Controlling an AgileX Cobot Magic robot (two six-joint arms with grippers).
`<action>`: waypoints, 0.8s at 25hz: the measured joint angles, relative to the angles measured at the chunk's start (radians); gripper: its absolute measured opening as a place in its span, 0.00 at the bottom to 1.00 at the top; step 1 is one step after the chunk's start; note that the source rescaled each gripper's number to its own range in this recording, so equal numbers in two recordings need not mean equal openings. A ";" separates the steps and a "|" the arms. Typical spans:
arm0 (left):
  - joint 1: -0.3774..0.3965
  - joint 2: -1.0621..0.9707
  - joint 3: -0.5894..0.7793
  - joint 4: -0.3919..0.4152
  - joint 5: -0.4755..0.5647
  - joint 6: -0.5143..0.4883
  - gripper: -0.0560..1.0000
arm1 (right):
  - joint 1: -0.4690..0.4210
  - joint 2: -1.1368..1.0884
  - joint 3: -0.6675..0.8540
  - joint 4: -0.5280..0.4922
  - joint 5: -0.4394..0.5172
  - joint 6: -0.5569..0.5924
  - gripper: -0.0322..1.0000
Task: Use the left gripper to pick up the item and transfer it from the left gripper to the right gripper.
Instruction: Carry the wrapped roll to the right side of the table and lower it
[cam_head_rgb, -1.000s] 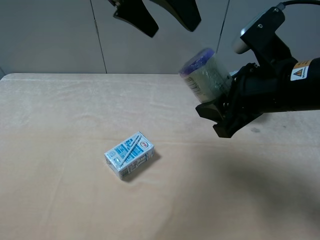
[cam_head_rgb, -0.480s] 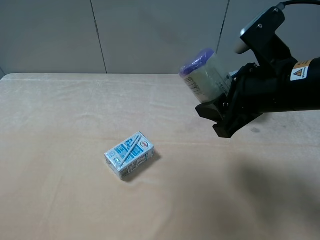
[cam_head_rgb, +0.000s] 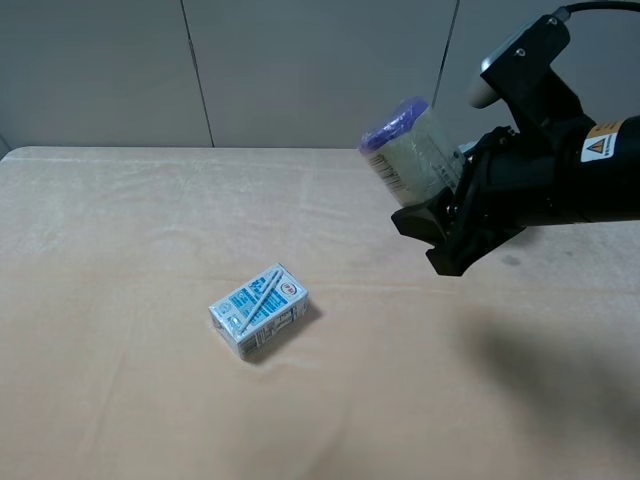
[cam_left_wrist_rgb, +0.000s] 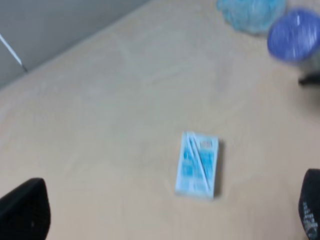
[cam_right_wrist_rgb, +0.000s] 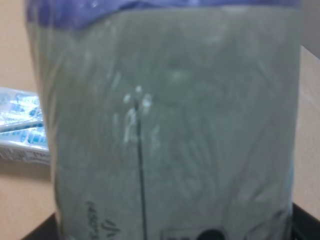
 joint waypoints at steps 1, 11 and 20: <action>0.000 -0.052 0.066 0.002 0.001 -0.012 1.00 | 0.000 0.000 0.000 0.001 0.001 0.004 0.05; 0.000 -0.615 0.644 0.046 -0.069 -0.107 0.99 | 0.000 0.000 0.000 0.001 0.002 0.015 0.03; 0.000 -0.890 0.813 0.162 -0.086 -0.218 0.98 | 0.000 0.000 0.000 0.001 0.003 0.015 0.03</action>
